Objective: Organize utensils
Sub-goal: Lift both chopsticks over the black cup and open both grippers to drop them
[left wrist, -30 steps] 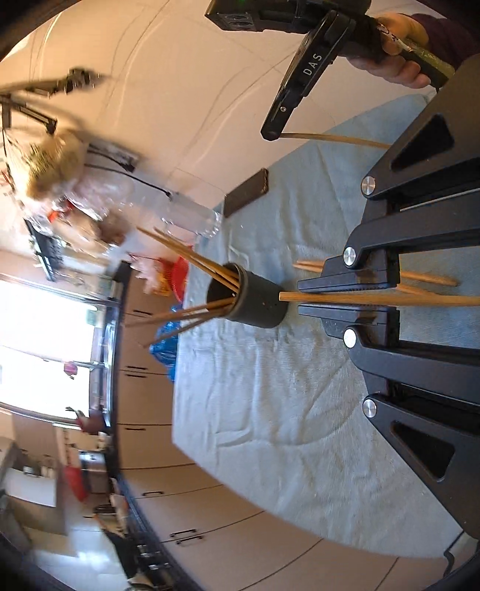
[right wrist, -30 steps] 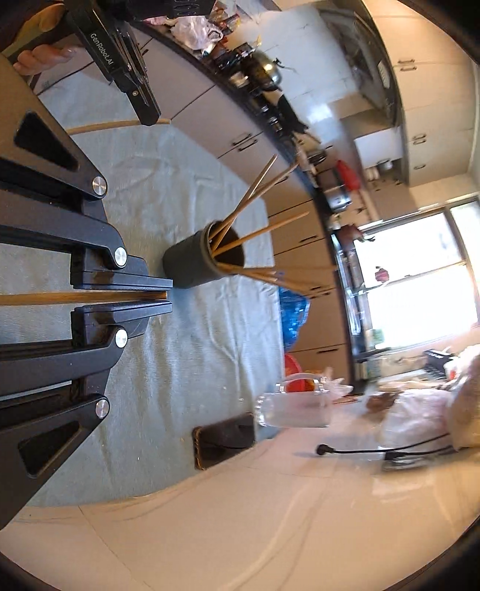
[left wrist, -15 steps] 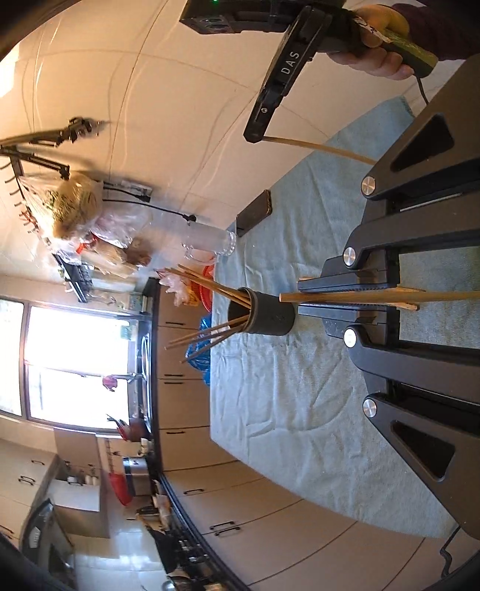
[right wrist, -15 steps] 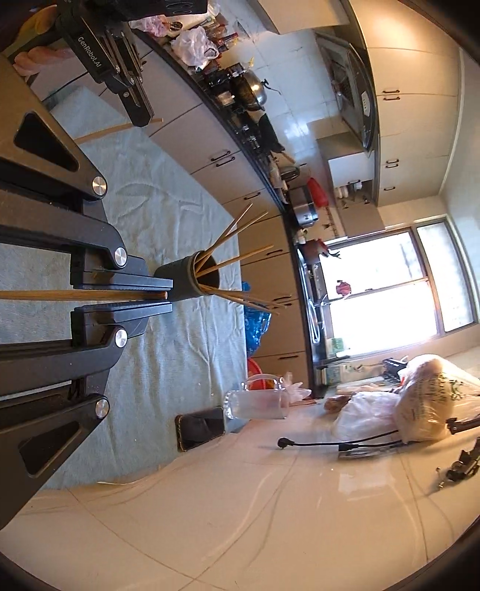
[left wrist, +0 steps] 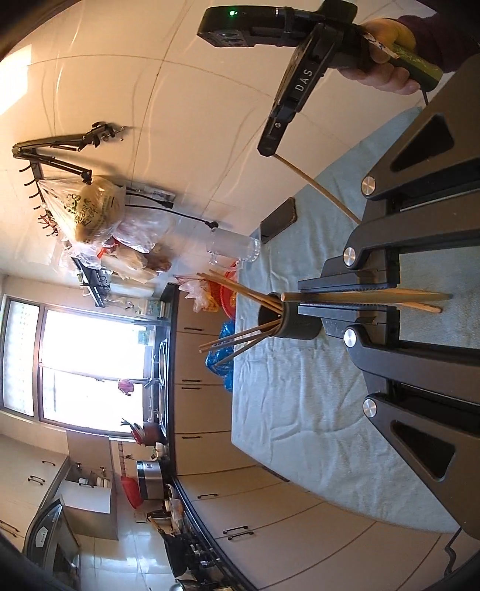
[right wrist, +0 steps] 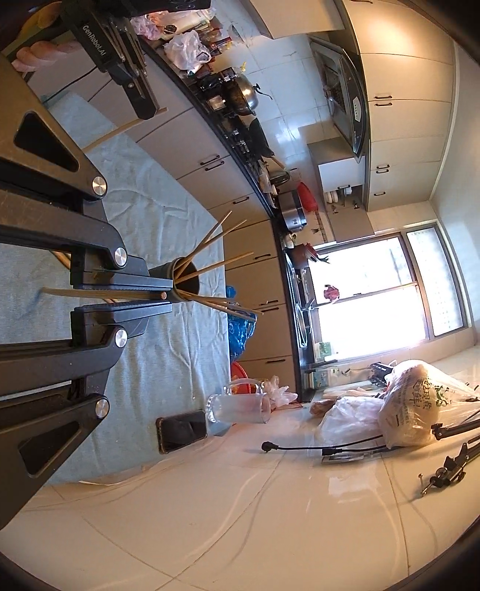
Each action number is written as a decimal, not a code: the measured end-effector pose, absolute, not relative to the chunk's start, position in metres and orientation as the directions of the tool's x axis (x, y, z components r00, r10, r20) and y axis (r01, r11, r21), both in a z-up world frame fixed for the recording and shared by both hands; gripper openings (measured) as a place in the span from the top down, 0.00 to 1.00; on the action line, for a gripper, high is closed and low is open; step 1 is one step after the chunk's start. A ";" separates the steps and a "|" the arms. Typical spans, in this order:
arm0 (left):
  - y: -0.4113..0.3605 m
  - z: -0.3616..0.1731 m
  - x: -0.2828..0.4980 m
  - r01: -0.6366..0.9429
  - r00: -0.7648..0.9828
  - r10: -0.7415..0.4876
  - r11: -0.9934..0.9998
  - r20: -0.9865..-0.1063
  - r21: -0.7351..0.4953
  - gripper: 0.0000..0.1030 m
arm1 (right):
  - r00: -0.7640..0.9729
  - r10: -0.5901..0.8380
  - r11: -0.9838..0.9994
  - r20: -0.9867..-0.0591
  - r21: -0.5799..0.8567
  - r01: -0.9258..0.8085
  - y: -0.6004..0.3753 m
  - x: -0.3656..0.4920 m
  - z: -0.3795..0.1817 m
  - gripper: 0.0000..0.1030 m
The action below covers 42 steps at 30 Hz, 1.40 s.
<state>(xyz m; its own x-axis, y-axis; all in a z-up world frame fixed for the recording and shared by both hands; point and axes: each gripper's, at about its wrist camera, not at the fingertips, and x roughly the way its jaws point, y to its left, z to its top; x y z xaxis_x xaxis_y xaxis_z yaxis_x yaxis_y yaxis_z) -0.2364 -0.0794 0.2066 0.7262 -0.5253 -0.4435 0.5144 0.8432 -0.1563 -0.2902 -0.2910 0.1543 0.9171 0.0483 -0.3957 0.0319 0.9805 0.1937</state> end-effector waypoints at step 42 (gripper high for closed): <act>-0.165 0.255 -0.012 0.420 0.779 -0.461 0.887 -0.425 -0.191 0.96 | 0.915 0.056 0.974 -0.400 0.225 0.039 -0.310 -0.077 0.193 0.94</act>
<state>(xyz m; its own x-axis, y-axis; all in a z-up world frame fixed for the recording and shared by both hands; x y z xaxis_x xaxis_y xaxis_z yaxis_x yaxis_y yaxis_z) -0.0119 -0.1647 0.2550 0.7789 -0.4609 -0.4253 0.4203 0.8869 -0.1914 -0.0775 -0.3097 0.1928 0.9149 0.0556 -0.3998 0.0391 0.9736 0.2249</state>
